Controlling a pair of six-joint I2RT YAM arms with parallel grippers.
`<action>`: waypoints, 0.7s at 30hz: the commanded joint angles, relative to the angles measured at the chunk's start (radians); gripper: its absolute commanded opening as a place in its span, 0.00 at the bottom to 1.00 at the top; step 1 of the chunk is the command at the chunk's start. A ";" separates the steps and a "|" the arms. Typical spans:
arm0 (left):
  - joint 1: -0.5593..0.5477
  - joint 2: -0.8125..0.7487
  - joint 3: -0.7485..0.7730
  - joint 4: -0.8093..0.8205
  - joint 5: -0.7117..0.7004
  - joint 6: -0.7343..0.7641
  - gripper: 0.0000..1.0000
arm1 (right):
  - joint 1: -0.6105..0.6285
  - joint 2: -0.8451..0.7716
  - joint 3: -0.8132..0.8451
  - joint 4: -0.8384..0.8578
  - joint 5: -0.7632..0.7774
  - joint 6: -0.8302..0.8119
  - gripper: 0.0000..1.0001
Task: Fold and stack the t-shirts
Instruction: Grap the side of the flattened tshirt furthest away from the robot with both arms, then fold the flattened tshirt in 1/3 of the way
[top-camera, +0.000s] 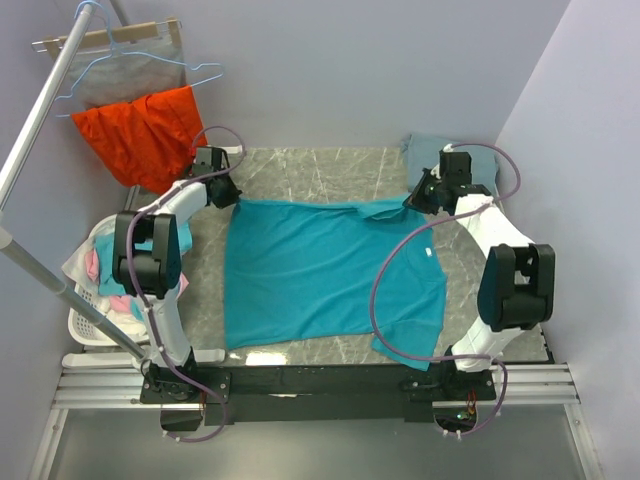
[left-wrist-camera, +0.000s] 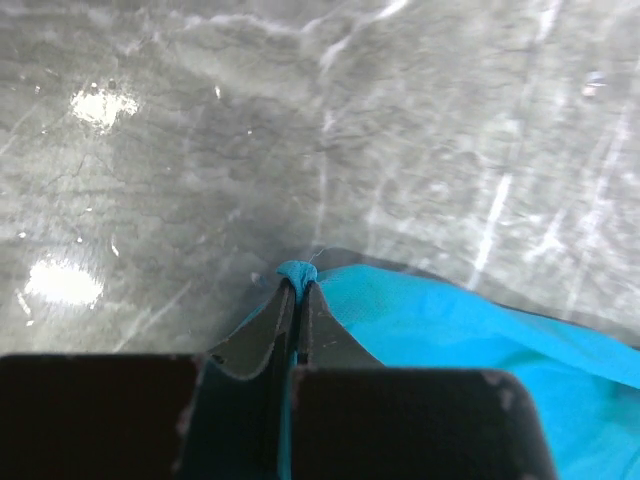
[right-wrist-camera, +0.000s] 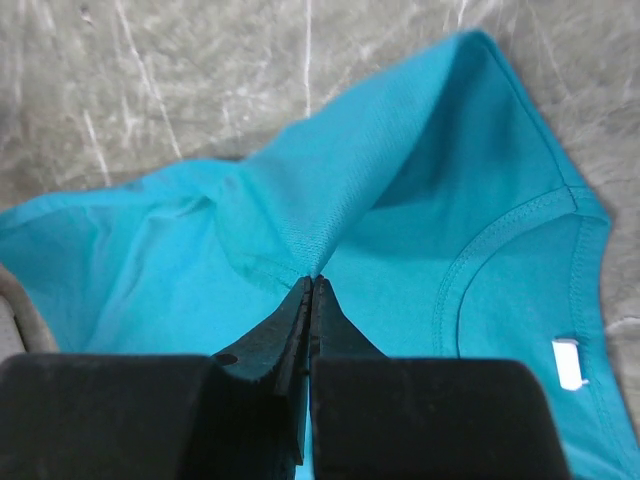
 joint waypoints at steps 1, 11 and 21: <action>-0.007 -0.105 -0.023 -0.017 0.004 0.026 0.01 | 0.003 -0.074 -0.011 -0.036 0.037 -0.018 0.00; -0.042 -0.269 -0.193 -0.063 -0.004 -0.001 0.01 | 0.000 -0.217 -0.069 -0.137 0.114 -0.024 0.00; -0.082 -0.445 -0.408 -0.067 -0.053 -0.027 0.01 | -0.002 -0.349 -0.188 -0.188 0.161 -0.030 0.00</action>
